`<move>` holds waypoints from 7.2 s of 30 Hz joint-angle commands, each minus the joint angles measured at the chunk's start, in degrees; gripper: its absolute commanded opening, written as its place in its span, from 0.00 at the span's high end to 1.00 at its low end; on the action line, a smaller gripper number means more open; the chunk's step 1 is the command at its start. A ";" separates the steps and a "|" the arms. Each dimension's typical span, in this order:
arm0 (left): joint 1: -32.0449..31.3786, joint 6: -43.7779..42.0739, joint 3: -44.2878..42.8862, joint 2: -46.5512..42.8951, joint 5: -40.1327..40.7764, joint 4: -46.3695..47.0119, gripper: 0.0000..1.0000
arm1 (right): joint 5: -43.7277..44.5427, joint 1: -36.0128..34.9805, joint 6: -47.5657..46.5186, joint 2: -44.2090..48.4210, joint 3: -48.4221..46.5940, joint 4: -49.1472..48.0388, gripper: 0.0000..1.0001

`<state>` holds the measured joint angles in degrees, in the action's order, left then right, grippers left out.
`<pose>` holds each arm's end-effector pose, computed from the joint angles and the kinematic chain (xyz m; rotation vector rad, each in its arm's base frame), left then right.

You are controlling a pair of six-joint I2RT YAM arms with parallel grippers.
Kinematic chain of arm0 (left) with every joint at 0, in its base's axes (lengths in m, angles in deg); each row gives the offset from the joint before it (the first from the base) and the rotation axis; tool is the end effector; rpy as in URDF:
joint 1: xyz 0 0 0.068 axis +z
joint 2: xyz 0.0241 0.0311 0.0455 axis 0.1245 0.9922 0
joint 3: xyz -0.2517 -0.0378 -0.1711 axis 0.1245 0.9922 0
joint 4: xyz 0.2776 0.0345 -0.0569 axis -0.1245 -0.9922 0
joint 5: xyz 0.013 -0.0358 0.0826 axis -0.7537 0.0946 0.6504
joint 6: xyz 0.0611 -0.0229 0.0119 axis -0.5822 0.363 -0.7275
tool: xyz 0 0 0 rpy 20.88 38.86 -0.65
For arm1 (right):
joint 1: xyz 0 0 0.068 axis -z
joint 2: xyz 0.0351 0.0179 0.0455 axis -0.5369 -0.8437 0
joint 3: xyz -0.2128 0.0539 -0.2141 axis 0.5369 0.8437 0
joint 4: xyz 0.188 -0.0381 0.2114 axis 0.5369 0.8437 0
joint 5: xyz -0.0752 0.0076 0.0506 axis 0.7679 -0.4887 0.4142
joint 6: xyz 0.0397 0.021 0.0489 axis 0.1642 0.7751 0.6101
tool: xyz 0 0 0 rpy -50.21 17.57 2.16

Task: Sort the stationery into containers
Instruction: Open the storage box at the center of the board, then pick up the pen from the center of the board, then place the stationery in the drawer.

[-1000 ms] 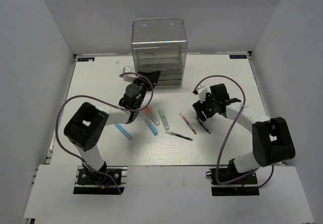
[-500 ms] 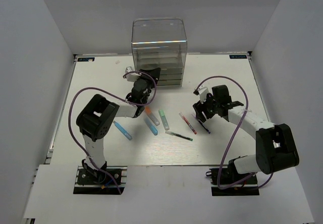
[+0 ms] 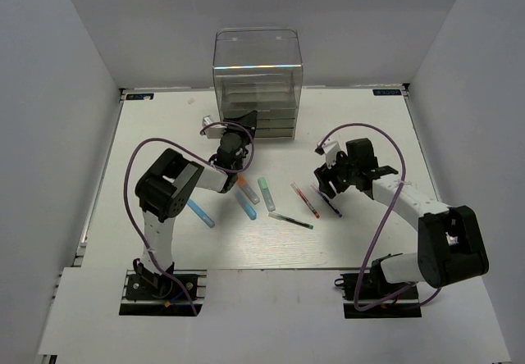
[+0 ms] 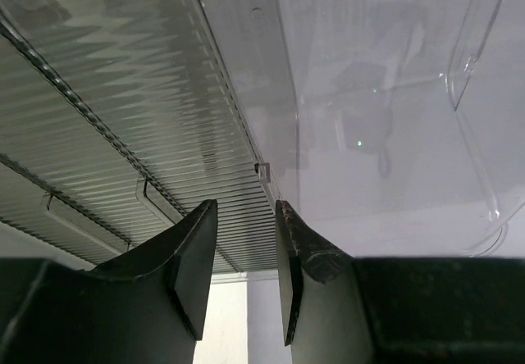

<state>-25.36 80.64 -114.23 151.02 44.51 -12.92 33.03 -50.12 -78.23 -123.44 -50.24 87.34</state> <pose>0.3969 -0.2240 0.1734 -0.9719 1.3751 -1.0771 0.2790 0.1029 0.2052 -0.9575 2.1510 0.2515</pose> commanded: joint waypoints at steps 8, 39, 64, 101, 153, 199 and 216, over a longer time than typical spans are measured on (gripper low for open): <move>0.70 1.03 -0.68 2.47 2.97 9.28 0.69 | -0.24 0.25 -0.20 1.64 0.93 -1.67 0.30; 0.70 1.03 -1.82 4.05 1.30 11.21 0.99 | -0.68 0.25 -0.82 2.35 2.43 -2.37 0.30; -0.45 -0.91 7.06 -7.72 -2.91 16.04 1.00 | -5.96 -0.28 -2.31 2.87 1.81 -1.06 0.30; -0.45 -3.55 5.39 -14.58 -5.55 16.04 1.00 | 3.70 -5.02 -1.61 -4.33 -1.70 -4.05 0.30; -0.45 -3.55 3.81 -15.63 -5.55 14.46 1.00 | -14.75 -5.47 -29.21 -8.46 -17.34 -1.76 1.00; -0.45 -3.02 3.28 -15.19 -5.55 13.85 1.00 | -26.69 -7.13 -41.60 -32.19 -29.21 -56.95 1.00; -0.45 -3.02 3.81 -15.72 -5.55 13.85 1.00 | -23.89 -7.05 -41.07 -39.84 -35.10 -58.45 1.00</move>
<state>-25.73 78.21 -108.64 138.49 39.64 -0.62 8.20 -56.98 -120.07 -163.17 -82.64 31.61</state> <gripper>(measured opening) 0.008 0.057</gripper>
